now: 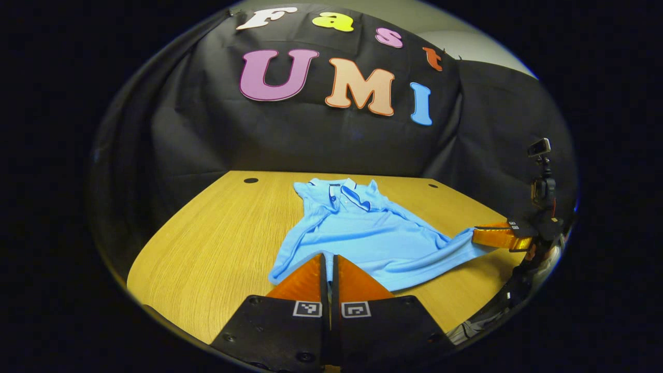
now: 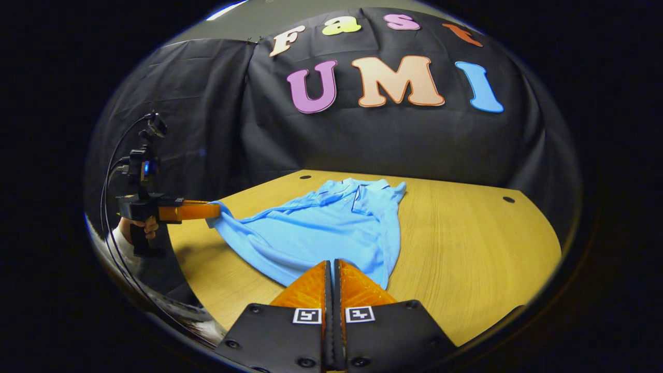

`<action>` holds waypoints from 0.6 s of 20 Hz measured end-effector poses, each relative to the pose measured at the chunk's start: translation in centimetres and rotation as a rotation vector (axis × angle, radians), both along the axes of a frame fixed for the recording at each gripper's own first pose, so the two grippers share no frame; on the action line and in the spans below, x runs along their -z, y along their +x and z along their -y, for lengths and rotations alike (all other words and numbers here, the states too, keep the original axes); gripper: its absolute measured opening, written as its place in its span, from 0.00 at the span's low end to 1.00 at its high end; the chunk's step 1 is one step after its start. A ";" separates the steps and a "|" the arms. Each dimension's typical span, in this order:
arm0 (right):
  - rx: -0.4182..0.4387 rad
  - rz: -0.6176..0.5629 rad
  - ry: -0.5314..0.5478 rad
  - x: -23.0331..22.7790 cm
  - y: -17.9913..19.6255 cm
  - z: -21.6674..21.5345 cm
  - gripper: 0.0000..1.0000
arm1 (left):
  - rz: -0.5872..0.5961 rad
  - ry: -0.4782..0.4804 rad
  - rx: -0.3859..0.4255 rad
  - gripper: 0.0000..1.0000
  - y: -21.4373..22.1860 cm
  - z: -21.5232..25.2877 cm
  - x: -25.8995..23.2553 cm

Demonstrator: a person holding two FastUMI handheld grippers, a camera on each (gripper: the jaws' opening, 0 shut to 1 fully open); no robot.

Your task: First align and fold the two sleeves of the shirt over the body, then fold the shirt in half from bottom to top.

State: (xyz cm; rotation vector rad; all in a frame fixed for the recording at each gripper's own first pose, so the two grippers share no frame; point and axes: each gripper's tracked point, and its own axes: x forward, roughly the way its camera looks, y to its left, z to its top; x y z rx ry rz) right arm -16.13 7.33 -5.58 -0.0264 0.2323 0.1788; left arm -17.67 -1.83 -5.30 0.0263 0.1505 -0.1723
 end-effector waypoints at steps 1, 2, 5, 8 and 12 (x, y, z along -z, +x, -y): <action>0.011 -0.003 -0.007 -0.7 0.9 0.4 0.02 | 0.012 -0.001 -0.004 0.00 1.2 -0.1 -1.1; 0.017 -0.006 -0.019 -1.6 2.0 0.7 0.02 | 0.024 -0.006 0.002 0.00 2.4 0.0 -2.2; 0.055 -0.006 -0.074 -3.8 5.5 2.1 0.02 | 0.036 -0.044 0.012 0.00 6.2 0.0 -4.5; 0.093 -0.025 -0.078 -5.2 9.7 3.7 0.02 | 0.050 -0.038 -0.007 0.00 10.8 -0.8 -6.7; 0.155 -0.082 -0.034 -5.5 16.1 5.9 0.02 | 0.048 -0.046 -0.026 0.00 17.6 -1.6 -8.2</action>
